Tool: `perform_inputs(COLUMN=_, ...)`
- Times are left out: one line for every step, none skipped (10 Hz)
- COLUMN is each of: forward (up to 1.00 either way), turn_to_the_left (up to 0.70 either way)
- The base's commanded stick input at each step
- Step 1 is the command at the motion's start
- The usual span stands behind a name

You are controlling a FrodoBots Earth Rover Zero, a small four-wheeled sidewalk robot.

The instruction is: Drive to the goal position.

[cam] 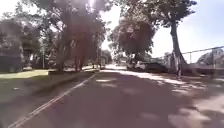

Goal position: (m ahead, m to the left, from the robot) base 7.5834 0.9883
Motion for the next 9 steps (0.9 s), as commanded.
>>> perform_inputs(forward=0.70, turn_to_the_left=0.00)
perform_inputs(forward=0.70, turn_to_the_left=0.00)
perform_inputs(forward=0.70, turn_to_the_left=0.00)
perform_inputs(forward=0.70, turn_to_the_left=0.00)
perform_inputs(forward=0.70, turn_to_the_left=0.00)
perform_inputs(forward=0.70, turn_to_the_left=0.00)
perform_inputs(forward=0.70, turn_to_the_left=0.00)
perform_inputs(forward=0.70, turn_to_the_left=0.00)
perform_inputs(forward=0.70, turn_to_the_left=0.00)
